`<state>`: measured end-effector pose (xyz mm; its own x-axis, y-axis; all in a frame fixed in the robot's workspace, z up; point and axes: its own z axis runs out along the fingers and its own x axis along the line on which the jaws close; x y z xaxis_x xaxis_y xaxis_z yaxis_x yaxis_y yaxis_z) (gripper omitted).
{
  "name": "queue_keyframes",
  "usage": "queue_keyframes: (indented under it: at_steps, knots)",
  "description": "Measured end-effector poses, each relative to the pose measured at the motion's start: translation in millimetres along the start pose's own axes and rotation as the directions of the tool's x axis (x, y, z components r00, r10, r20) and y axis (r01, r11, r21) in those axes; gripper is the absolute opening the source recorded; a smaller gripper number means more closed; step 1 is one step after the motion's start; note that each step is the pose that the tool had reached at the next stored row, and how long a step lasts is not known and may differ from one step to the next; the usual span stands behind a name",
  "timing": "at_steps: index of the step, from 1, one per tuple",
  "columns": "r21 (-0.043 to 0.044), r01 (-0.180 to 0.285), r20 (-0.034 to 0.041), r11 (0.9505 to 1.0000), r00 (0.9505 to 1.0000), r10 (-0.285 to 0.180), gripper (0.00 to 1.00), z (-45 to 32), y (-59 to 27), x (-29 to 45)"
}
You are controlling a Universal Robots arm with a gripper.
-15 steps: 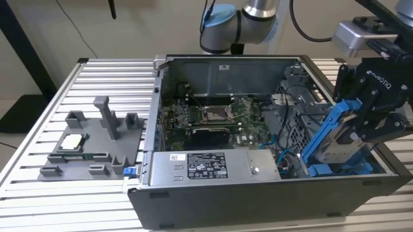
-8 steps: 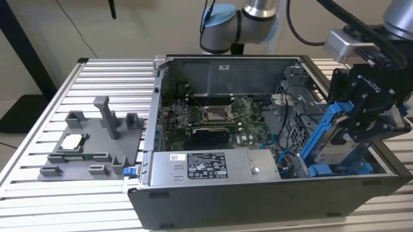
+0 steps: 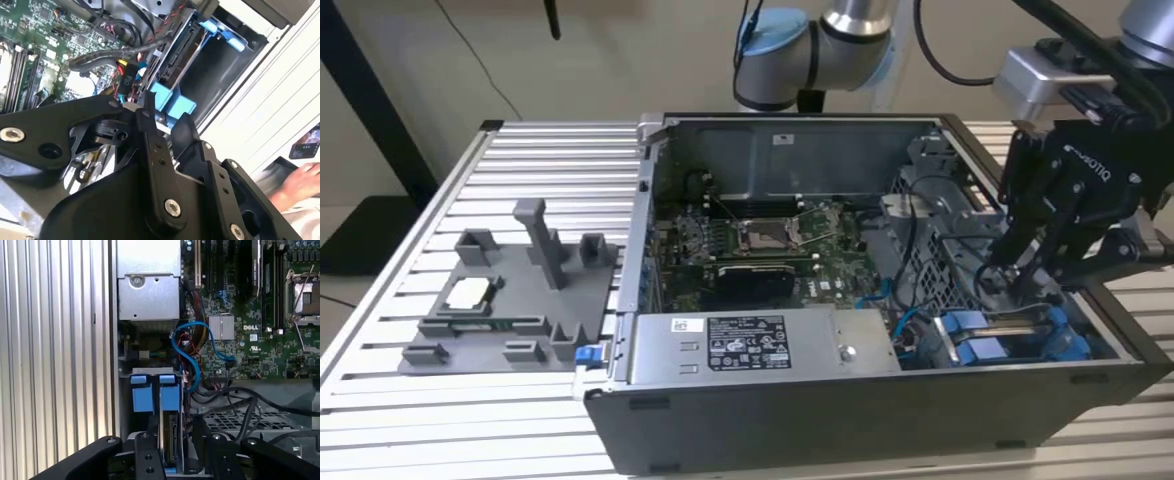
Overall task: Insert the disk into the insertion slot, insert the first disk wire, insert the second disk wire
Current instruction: 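Insert the disk into the insertion slot, then insert the first disk wire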
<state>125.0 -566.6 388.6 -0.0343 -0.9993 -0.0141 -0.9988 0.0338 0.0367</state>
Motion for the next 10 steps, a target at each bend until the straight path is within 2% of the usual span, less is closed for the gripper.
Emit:
queue_keyframes:
  at_steps: [6,10]
  knots:
    - [0.0180,0.001,0.0107,0.9998,0.9999,-0.001,0.41,-1.1,0.3,-8.9]
    - [0.0225,0.001,0.0141,0.9997,0.9999,-0.001,0.41,-6.4,0.6,-11.9]
